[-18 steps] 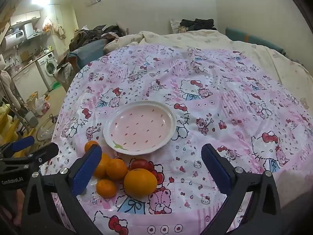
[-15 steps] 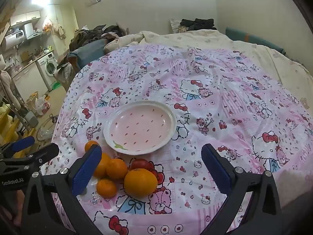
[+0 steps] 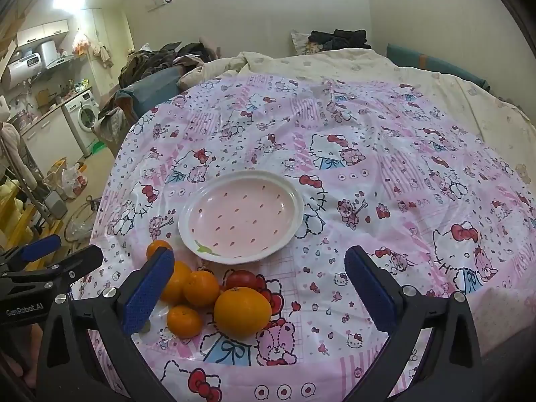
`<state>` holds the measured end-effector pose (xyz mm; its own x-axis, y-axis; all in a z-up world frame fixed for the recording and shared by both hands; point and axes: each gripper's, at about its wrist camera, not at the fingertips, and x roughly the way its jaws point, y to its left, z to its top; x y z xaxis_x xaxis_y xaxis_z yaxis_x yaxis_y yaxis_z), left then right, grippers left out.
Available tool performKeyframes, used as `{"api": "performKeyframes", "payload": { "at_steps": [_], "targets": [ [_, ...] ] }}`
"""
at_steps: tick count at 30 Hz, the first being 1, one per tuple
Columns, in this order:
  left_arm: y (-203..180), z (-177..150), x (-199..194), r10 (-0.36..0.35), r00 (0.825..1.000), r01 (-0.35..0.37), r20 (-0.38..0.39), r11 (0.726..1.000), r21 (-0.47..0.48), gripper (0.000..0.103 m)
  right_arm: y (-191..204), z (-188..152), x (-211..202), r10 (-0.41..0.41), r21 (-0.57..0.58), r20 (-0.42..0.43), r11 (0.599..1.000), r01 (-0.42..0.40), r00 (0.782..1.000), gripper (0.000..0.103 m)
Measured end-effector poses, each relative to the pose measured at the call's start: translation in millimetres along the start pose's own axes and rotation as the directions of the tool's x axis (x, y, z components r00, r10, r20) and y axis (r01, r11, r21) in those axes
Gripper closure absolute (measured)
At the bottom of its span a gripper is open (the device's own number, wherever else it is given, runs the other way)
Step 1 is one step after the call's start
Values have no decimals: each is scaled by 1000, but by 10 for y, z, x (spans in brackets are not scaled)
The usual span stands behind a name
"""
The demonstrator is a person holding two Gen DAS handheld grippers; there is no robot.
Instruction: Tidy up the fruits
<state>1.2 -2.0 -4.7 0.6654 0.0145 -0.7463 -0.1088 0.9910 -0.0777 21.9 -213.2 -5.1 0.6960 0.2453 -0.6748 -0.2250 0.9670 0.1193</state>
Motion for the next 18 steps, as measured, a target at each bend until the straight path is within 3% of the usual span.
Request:
{"api": "performKeyframes", "payload": {
  "at_steps": [18],
  "targets": [
    [33,8,13,0,1000,0,-2,1000,-1,0,18,-13,-21,5,2,3,1000,-5,1000,0]
  ]
}}
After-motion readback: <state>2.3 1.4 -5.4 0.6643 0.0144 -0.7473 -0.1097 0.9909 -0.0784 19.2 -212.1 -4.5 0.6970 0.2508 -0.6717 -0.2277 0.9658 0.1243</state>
